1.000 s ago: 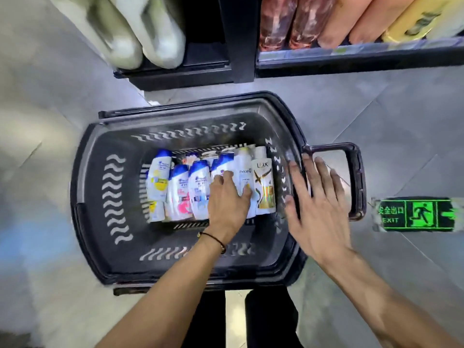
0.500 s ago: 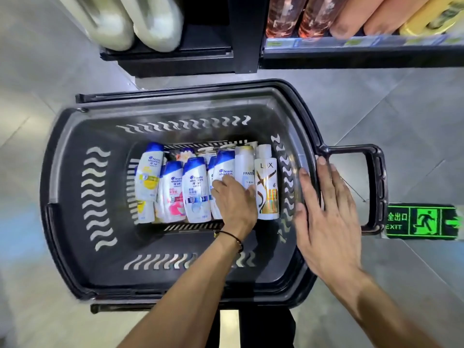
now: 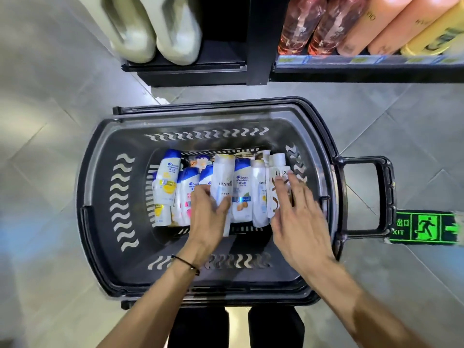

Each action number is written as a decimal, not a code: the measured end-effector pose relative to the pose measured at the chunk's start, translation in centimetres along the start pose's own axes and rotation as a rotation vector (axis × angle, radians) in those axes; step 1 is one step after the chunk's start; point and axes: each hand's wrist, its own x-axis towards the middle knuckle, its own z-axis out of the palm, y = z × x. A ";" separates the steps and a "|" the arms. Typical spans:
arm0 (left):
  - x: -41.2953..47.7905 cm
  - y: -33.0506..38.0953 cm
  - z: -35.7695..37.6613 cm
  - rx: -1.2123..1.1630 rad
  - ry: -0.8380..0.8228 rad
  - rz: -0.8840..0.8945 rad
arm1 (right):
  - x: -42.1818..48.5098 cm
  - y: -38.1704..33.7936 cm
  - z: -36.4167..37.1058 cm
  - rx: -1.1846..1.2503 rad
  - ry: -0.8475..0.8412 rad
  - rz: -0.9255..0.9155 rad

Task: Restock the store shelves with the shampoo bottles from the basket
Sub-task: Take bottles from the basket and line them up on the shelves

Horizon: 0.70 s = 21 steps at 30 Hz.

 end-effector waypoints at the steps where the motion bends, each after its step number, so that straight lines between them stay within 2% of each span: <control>1: 0.5 -0.6 -0.8 -0.020 -0.005 -0.006 | 0.6 -0.6 0.4 0.029 -0.064 0.059; 4: 1.9 -2.3 -2.6 -0.103 -0.031 -0.022 | 2.4 -1.7 2.2 0.056 -0.160 0.228; 7: 2.6 -3.7 -3.5 -0.206 -0.046 -0.024 | 3.7 -2.2 4.1 -0.003 -0.204 0.293; 12: 3.2 -5.4 -3.9 -0.338 -0.098 -0.033 | 5.3 -2.9 6.5 -0.074 -0.129 0.376; 17: 3.1 -5.8 -4.0 -0.434 -0.106 -0.068 | 5.4 -2.9 7.7 -0.019 -0.099 0.449; 21: 2.3 -4.9 -5.4 -0.513 -0.124 -0.080 | 4.3 -3.2 7.3 0.286 -0.050 0.433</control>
